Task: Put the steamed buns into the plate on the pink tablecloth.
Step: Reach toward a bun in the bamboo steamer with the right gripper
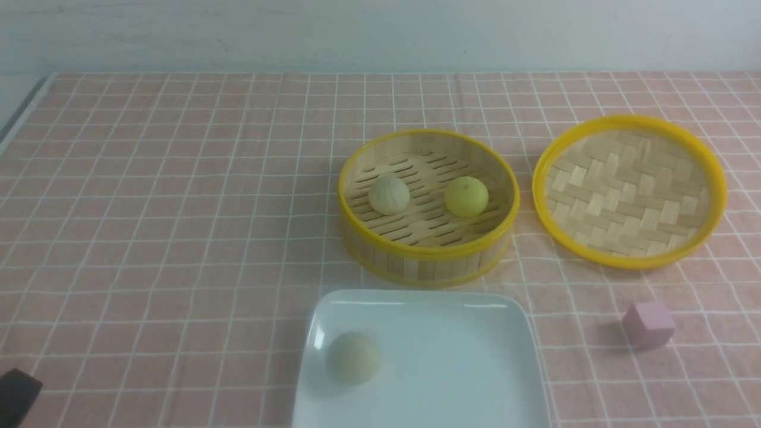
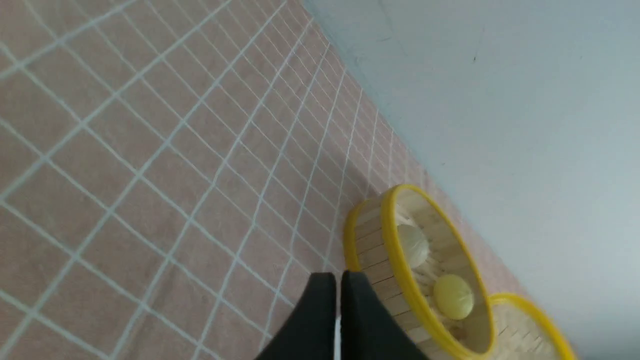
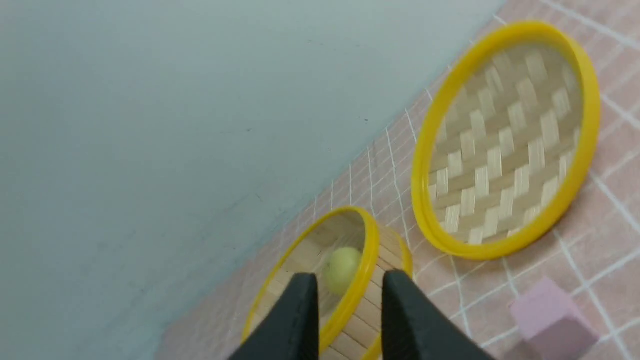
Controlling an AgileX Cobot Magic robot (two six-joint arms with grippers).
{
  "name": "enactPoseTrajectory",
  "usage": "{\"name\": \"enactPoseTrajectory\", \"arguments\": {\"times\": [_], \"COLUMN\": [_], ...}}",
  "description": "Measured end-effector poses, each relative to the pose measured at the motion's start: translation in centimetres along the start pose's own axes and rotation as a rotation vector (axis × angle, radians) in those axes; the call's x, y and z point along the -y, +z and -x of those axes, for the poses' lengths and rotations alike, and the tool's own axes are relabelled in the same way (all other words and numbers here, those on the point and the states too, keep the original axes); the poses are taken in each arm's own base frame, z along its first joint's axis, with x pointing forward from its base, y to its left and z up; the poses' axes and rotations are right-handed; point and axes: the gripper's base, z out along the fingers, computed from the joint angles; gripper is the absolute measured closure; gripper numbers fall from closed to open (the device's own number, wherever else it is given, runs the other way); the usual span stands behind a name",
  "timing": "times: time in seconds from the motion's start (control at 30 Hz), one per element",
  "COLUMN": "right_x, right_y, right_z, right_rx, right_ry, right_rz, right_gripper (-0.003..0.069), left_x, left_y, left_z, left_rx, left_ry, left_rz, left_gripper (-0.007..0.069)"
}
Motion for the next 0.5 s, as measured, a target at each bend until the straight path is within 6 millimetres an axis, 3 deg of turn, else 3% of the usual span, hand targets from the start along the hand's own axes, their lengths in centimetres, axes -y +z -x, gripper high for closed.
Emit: {"name": "enactPoseTrajectory", "arguments": {"times": [0.13,0.17,0.23,0.27,0.3,0.37,0.5], "right_x": [-2.1,-2.1,-2.2,-1.9,-2.0,-1.3,-1.8], "right_y": [1.5,1.5,3.4,4.5,4.4,7.1,10.8], "right_z": [1.2,1.2,1.4,1.3,1.3,0.8,-1.2], "right_rx": [-0.304,-0.304,-0.63,-0.756,-0.764,-0.996,-1.201], "right_ry": [-0.283,-0.283,-0.351,-0.34,-0.341,-0.284,-0.23], "right_rz": [-0.12,-0.12,-0.261,-0.322,-0.323,-0.388,-0.224], "right_gripper": [0.059,0.059,0.0665,0.0671,0.0672,0.0672,0.0672], "left_x": [1.0,1.0,1.2,1.2,1.3,1.4,1.3], "left_y": [0.7,0.8,2.2,2.8,2.8,4.7,6.9], "left_z": [1.1,1.1,1.5,1.6,1.6,1.9,1.8], "left_rx": [-0.23,-0.247,-0.461,-0.527,-0.529,-0.648,-0.728], "left_ry": [0.159,0.164,0.242,0.268,0.268,0.297,0.3], "left_rz": [0.216,0.227,0.364,0.395,0.395,0.439,0.434], "left_gripper": [0.0623,0.0623,0.0623,0.0623,0.0623,0.0623,0.0623]}}
